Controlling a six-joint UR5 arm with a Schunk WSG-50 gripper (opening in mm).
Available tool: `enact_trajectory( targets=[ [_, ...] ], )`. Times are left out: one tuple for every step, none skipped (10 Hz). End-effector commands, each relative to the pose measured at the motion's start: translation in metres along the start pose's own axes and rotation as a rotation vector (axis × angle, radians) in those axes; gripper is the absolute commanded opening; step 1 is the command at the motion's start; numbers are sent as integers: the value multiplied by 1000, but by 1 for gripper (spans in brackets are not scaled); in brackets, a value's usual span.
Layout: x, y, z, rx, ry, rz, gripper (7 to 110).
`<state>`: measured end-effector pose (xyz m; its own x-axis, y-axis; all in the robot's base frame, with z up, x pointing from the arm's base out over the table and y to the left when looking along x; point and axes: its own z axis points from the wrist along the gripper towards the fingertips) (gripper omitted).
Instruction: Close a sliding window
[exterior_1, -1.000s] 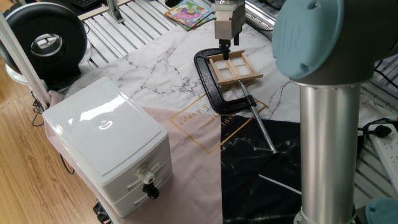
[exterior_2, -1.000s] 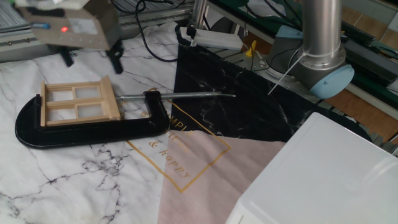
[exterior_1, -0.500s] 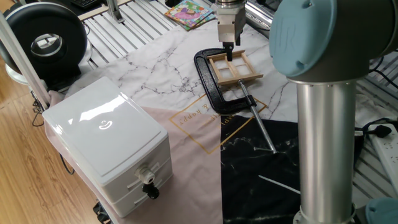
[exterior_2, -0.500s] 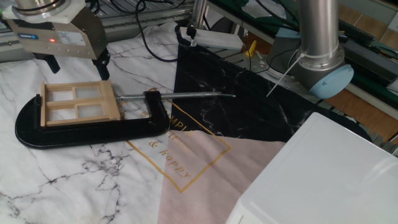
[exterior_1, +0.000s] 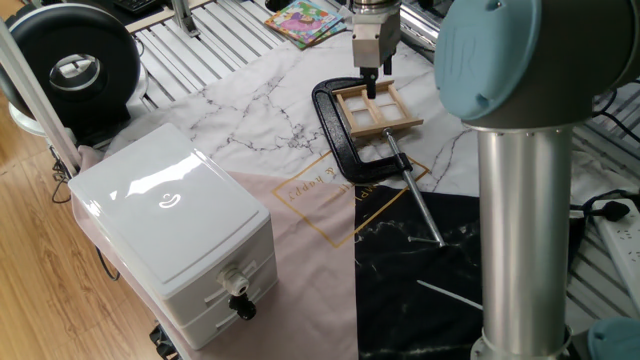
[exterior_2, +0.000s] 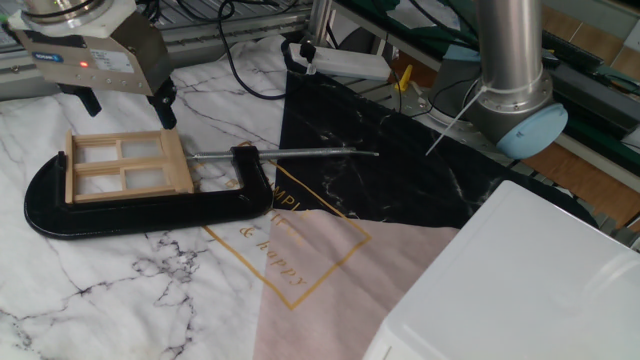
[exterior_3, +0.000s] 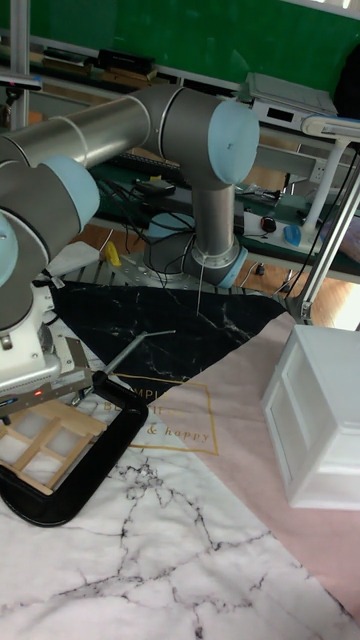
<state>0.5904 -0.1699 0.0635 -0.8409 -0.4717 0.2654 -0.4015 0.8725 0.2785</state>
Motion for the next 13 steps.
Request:
enact_trajectory(
  targets=[
    [-5,19,5,-138,-17,-51,22],
    [-7,29,3,-178,-28,-68,22],
    [-8,34,2,-196,-33,-80,44],
    [-11,40,2,-216,-47,-78,44],
    [-12,31,4,-176,-42,-64,44],
    [-15,19,5,-123,-46,-27,44],
    [-18,1,7,-54,-59,20,44],
    [-24,-10,7,-14,-82,111,44],
    [-26,-12,7,-8,-89,182,44],
    [-36,2,5,-68,-125,189,22],
    [-30,7,6,-83,-98,152,22],
    [-26,4,6,-72,-82,161,44],
    [-27,-19,6,18,-97,190,44]
  ],
)
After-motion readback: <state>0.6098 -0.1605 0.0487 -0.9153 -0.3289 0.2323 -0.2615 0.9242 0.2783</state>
